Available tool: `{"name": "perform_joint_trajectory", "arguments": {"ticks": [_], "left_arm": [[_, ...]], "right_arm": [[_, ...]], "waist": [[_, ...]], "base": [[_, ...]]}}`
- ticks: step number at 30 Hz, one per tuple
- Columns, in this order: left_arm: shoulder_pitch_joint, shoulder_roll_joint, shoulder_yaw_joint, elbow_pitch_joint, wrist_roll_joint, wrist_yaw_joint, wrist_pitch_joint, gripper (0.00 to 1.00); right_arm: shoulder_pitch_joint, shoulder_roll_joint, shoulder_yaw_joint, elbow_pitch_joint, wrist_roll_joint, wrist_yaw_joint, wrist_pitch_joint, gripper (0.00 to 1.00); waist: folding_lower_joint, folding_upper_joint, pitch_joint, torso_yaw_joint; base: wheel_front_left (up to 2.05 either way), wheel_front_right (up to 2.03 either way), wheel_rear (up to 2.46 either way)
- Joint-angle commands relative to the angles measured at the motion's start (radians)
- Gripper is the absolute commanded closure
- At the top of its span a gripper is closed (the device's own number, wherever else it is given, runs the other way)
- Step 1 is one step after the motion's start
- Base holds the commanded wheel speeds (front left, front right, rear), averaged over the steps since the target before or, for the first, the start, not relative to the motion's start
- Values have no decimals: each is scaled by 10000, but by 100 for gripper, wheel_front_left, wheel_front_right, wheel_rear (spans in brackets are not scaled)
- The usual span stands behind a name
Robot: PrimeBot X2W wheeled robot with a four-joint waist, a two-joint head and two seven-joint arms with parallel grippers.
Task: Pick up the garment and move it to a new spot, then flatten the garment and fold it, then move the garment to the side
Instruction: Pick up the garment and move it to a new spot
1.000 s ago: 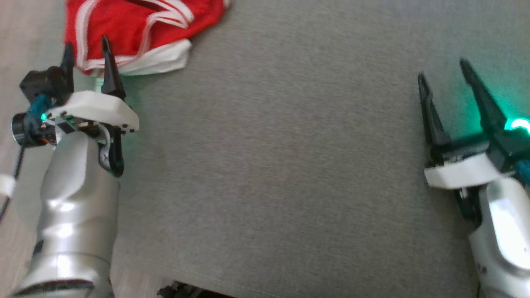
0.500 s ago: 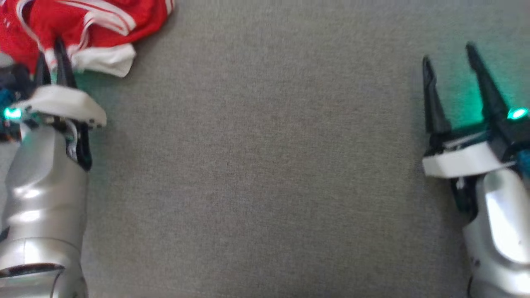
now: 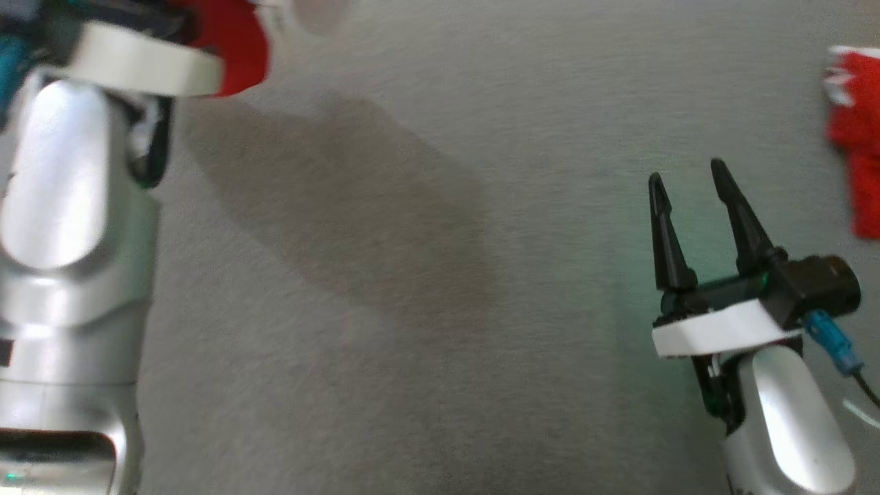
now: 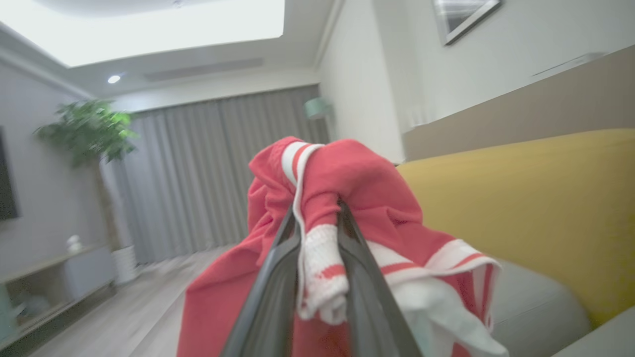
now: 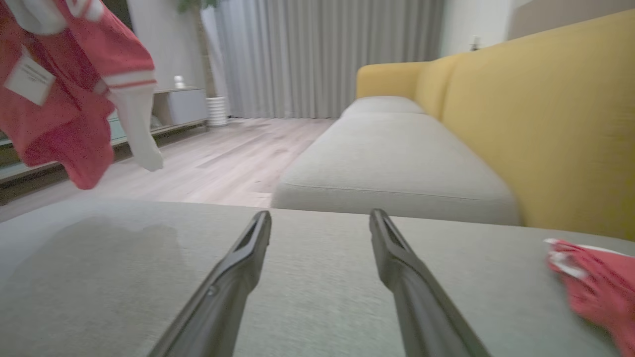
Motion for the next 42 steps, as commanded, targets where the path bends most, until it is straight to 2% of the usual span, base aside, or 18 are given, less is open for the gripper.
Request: {"name": "perform_joint_trajectory", "arguments": {"ticks": [1,5,8,14,15,16,17,20,23,26,28,29,35,38,42], "left_arm": [[-662,358,-87,-757,-83,-50,177,100],[-789,232,-1139,-1932,-577,-55,833,100],[-651,87,-1717,-2212,-1045,-57,1075,100],[658,159,-2907,-1159,-1548,-58,876,100],[1007,195,-3087,-787,-1570,-58,750,96],[1363,241,-3263,-363,-1538,-58,604,56],[1713,255,-3359,87,-1506,-37,390,0],[2719,132,-3324,1235,-1506,381,-285,0],[3693,-248,-2893,1599,-1704,931,-552,0],[4850,-705,-1960,328,-1668,1446,-568,0],[5819,-986,-1254,-649,-1566,1607,-570,0],[6747,-1225,-599,-1534,-1361,1706,-571,0],[8444,-1560,227,-3091,-801,1660,-573,0],[9060,-1605,308,-3574,-676,1567,-573,0],[9499,-1613,163,-3682,-739,1689,-573,0]], "right_arm": [[107,127,213,-378,77,-9,6,0],[297,171,204,-562,186,-9,6,0],[322,178,299,-689,448,-9,6,0],[254,181,550,-695,818,-9,6,0],[247,181,582,-652,858,-9,6,0],[240,181,617,-617,875,-9,6,0],[231,181,650,-579,888,-9,6,0],[232,182,679,-505,909,-9,6,0],[388,182,508,-492,911,-9,6,0],[621,182,367,-478,843,-9,6,0],[802,182,307,-417,817,-9,6,0],[997,182,311,-311,796,-9,6,0],[1603,183,183,-161,759,-9,6,0],[2014,183,123,-145,864,-9,6,0],[2336,183,150,4,1099,-9,6,0]], "waist": [[2,0,-848,-1161],[2,0,-926,-1920],[2,0,-781,-2345],[2,0,-236,-2889],[2,0,-136,-2920],[2,0,-48,-2932],[2,0,31,-2932],[2,0,149,-2881],[2,0,10,-2569],[2,0,-287,-2078],[2,0,-580,-1746],[2,0,-931,-1409],[2,0,-1765,-640],[2,0,-2159,-295],[2,0,-2447,-52]], "base": [[0,0,0],[0,0,0],[0,0,0],[0,0,0],[0,0,0],[0,0,0],[0,0,0],[0,0,0],[0,0,0],[0,0,0],[0,0,0],[0,0,0],[0,0,0],[0,0,0],[0,0,0]]}}
